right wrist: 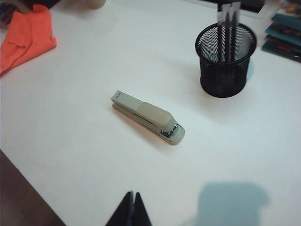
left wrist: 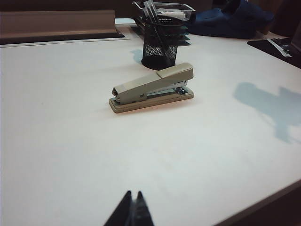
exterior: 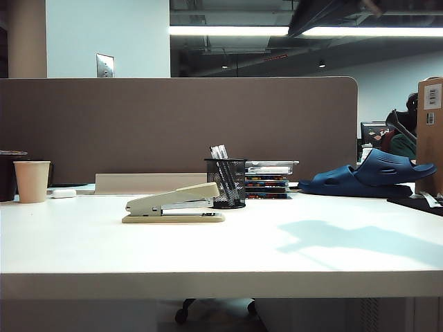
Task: Press the stapler down.
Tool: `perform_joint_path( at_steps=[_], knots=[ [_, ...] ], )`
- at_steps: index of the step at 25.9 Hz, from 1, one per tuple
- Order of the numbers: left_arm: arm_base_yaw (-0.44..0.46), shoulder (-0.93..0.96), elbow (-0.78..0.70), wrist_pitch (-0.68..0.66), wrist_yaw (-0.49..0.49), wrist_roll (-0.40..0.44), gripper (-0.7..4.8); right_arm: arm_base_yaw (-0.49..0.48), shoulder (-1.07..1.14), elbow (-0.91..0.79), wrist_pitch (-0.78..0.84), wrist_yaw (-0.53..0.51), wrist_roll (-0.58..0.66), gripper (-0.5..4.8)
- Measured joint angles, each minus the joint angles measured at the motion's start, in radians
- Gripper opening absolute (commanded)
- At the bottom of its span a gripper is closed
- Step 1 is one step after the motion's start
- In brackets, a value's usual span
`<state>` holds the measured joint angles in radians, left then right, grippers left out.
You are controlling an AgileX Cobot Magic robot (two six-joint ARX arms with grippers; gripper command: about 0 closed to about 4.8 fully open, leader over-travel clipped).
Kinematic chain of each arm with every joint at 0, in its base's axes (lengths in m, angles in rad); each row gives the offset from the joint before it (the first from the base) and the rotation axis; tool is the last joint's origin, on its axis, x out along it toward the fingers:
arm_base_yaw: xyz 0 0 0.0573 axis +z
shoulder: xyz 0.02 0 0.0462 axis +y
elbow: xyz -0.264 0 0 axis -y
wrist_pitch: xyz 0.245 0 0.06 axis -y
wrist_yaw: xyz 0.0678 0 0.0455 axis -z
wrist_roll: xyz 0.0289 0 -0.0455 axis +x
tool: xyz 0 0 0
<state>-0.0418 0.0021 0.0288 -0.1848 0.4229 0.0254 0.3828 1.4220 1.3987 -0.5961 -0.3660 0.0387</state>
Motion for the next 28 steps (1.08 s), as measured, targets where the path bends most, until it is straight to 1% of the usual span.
perform_joint_path(
  at_steps=[2, 6, 8, 16, 28],
  knots=[
    [0.0, 0.0, 0.0, 0.0, 0.0, 0.0, -0.06, 0.02, 0.078, 0.069, 0.008, 0.002, 0.014, -0.09],
    [0.0, 0.0, 0.0, 0.0, 0.0, 0.0, -0.06, 0.046, 0.185, 0.143, 0.012, -0.001, 0.019, -0.09],
    [0.0, 0.0, 0.0, 0.0, 0.0, 0.0, -0.05, 0.058, 0.24, 0.169, 0.039, -0.002, 0.02, -0.09],
    [0.0, 0.0, 0.0, 0.0, 0.0, 0.0, -0.06, 0.06, 0.389, 0.215, 0.064, -0.016, 0.021, -0.09],
    [0.0, 0.0, 0.0, 0.0, -0.002, 0.0, -0.06, 0.06, 0.51, 0.22, 0.164, -0.068, 0.021, -0.09]
  ],
)
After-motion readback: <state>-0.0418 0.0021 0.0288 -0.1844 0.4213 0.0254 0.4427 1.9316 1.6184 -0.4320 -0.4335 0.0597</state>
